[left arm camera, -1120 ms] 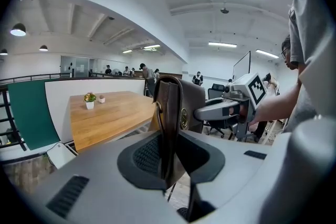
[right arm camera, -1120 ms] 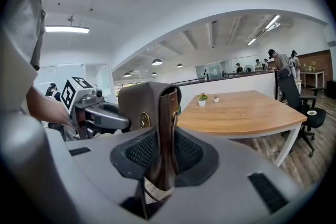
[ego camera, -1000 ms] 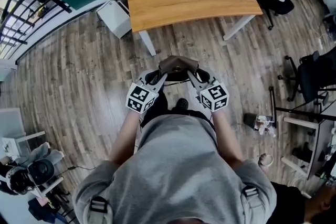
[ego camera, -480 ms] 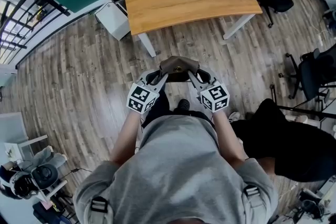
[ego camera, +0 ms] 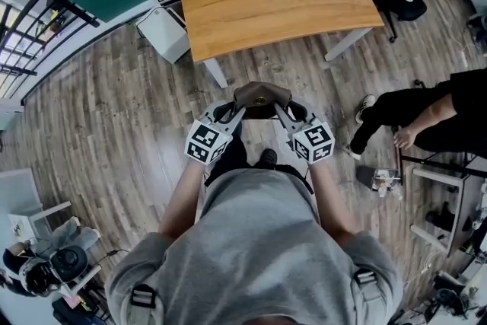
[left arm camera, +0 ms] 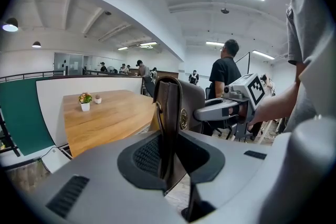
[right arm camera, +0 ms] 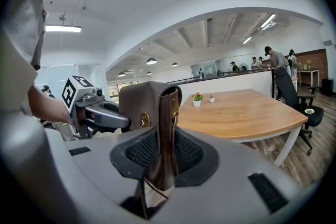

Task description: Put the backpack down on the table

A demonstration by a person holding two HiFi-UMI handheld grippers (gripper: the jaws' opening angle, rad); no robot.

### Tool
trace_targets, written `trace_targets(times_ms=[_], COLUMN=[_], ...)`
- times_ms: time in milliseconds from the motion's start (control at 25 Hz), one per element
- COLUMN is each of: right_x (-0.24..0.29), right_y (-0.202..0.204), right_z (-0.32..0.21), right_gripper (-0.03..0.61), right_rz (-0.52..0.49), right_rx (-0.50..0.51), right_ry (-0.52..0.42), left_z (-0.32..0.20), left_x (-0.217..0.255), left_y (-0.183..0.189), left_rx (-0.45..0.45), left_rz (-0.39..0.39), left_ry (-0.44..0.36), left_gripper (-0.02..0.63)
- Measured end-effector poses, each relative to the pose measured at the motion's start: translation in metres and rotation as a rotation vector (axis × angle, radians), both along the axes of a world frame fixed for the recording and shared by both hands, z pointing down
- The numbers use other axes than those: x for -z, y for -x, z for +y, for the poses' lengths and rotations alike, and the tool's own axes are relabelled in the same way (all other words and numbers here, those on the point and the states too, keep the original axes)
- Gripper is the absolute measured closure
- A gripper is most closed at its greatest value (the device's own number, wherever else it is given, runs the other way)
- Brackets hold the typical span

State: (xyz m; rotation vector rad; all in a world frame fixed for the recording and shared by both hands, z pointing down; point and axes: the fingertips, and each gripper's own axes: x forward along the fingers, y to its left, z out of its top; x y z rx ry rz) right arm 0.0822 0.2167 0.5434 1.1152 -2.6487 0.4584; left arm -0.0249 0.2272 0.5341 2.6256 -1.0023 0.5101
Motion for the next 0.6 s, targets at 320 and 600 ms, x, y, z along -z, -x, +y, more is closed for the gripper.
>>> trace_targets(times_ms=[320,600], right_x=[0.002,-0.003], right_y=[0.027,0.043], right_z=[-0.045,-0.079], right_gripper=[0.482,0.481], right_rz=[0.001,-0.003], right_rx=[-0.010,-0.042], right_ry=[0.001,0.013], left_z=[-0.047,-0.084], left_x=[0.001,-0.003], left_y=[0.027,0.043], left_rx=[-0.001,-0.030], left_rz=[0.004,0.001], left_ry=[0.007,0.018], left_gripper=[0.531,0.531])
